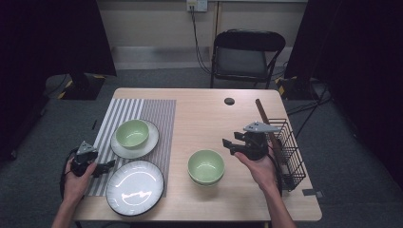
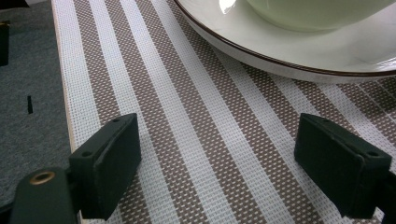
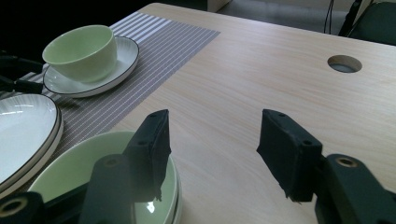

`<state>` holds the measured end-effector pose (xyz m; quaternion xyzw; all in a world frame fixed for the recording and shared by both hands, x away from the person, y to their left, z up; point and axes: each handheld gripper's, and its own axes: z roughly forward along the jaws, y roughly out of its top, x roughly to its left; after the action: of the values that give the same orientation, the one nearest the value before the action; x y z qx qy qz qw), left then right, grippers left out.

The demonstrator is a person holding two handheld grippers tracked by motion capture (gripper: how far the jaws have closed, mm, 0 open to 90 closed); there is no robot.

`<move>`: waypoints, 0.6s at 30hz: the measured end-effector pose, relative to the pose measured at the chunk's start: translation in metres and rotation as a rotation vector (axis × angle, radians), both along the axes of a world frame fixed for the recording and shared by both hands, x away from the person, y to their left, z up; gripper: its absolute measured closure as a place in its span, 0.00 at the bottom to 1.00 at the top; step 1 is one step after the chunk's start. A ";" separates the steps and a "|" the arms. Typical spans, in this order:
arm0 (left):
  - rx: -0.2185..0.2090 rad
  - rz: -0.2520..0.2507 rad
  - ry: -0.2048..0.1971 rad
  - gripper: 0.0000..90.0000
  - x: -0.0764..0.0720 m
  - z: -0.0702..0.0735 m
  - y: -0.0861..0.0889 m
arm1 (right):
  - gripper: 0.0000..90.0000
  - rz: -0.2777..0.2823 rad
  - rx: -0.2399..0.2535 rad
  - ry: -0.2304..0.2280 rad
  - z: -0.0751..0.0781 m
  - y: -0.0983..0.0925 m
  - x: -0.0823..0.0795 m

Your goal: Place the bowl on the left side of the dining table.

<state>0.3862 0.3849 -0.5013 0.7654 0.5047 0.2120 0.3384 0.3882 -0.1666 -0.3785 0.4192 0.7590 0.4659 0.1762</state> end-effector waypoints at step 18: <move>0.000 0.000 0.000 0.16 0.000 0.000 0.000 | 0.43 -0.011 0.036 -0.035 0.023 -0.032 -0.024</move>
<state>0.3862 0.3850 -0.5013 0.7653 0.5047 0.2119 0.3386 0.3638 -0.1990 -0.3551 0.4184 0.7450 0.4857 0.1844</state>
